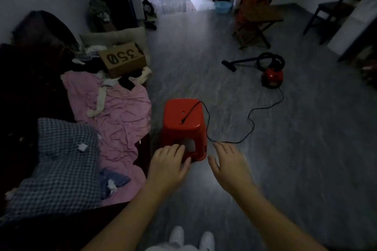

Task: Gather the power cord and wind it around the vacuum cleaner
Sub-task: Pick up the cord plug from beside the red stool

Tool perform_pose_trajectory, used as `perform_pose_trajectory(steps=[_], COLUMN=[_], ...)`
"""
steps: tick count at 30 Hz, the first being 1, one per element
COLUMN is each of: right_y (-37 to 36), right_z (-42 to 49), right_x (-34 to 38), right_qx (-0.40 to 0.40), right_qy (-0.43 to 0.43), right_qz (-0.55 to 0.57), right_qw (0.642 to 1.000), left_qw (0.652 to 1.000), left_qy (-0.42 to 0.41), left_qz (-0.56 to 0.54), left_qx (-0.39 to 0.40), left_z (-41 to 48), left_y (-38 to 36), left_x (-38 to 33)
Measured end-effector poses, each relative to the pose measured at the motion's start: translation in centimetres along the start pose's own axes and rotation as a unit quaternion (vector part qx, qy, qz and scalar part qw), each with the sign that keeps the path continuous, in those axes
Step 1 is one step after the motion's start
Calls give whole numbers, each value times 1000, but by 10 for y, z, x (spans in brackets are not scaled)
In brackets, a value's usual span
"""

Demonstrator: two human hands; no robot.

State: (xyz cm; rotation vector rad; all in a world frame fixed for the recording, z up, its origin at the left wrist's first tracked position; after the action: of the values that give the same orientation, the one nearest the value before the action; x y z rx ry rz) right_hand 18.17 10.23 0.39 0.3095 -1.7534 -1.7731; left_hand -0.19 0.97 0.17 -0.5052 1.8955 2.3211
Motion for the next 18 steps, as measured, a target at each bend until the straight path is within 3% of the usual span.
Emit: perform_pose_trajectory(steps=[8, 18], right_y=[-39, -122], right_z=[77, 258], right_x=[-8, -11], right_qx=[38, 119], right_qy=[21, 7], right_qz=[-2, -5], right_qw=[999, 993], left_qw=[999, 993], left_qy=[50, 99], left_qz=[-3, -38], left_qx=[-11, 45], left_z=[48, 189], left_y=[-20, -84], left_x=[38, 159])
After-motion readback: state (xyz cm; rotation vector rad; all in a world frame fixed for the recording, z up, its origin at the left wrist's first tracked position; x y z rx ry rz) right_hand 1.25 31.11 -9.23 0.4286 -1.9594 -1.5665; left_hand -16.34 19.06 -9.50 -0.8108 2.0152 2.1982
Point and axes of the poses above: each hand's wrist, its own z-axis towards the middle knuckle, its own y-axis out of the back of the hand, x = y × z, the point moved 1 cm from there along z, towards the middle knuckle, and after that the axes turned 8 degrees about -z, right-handed, at the moved point
